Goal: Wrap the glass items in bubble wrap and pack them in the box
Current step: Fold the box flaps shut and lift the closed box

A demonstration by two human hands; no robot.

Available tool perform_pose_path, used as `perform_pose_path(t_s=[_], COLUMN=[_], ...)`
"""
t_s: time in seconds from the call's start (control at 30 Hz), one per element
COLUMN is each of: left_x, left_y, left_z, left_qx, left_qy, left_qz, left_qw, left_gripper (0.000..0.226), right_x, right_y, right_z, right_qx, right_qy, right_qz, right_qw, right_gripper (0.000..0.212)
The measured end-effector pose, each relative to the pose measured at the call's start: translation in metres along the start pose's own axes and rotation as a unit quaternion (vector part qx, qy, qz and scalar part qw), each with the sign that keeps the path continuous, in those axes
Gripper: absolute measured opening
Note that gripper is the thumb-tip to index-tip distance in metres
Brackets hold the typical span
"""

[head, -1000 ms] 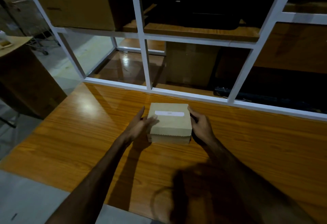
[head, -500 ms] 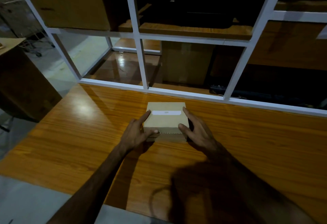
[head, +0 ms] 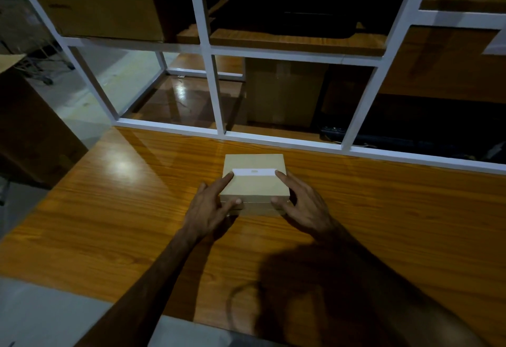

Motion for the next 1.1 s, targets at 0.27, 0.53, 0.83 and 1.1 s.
perform_pose_path(t_s=[0.27,0.53,0.83,1.1], left_x=[-0.005,-0.001,0.005,0.007], left_y=[-0.007,-0.018,-0.021,-0.022], left_z=[-0.004,0.002,0.011,0.017], left_qx=[0.019,0.061,0.091,0.107], left_qy=[0.004,0.053,0.087,0.094], left_qz=[0.201,0.25,0.336,0.388], left_qw=[0.979,0.965,0.933,0.91], left_gripper=[0.045,0.063,0.064,0.048], right_x=[0.005,0.008,0.023,0.02], right_y=[-0.005,-0.014,-0.033,-0.041], right_z=[-0.001,0.001,0.004,0.008], right_qx=[-0.01,0.007,-0.006,-0.02], right_qy=[-0.038,-0.076,-0.139,-0.116], right_qz=[-0.086,-0.17,-0.266,-0.3], right_qw=[0.995,0.983,0.954,0.947], right_gripper=[0.065,0.072,0.091,0.083])
Point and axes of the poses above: each hand's wrist, its own z-axis away from the middle knuckle, its own y-axis out of the back of the hand, x = y × z, the point moved 9 cm from there along -z, towards the middle knuckle, and after that the axes turned 9 degrees about -y, right-handed, at the moved point
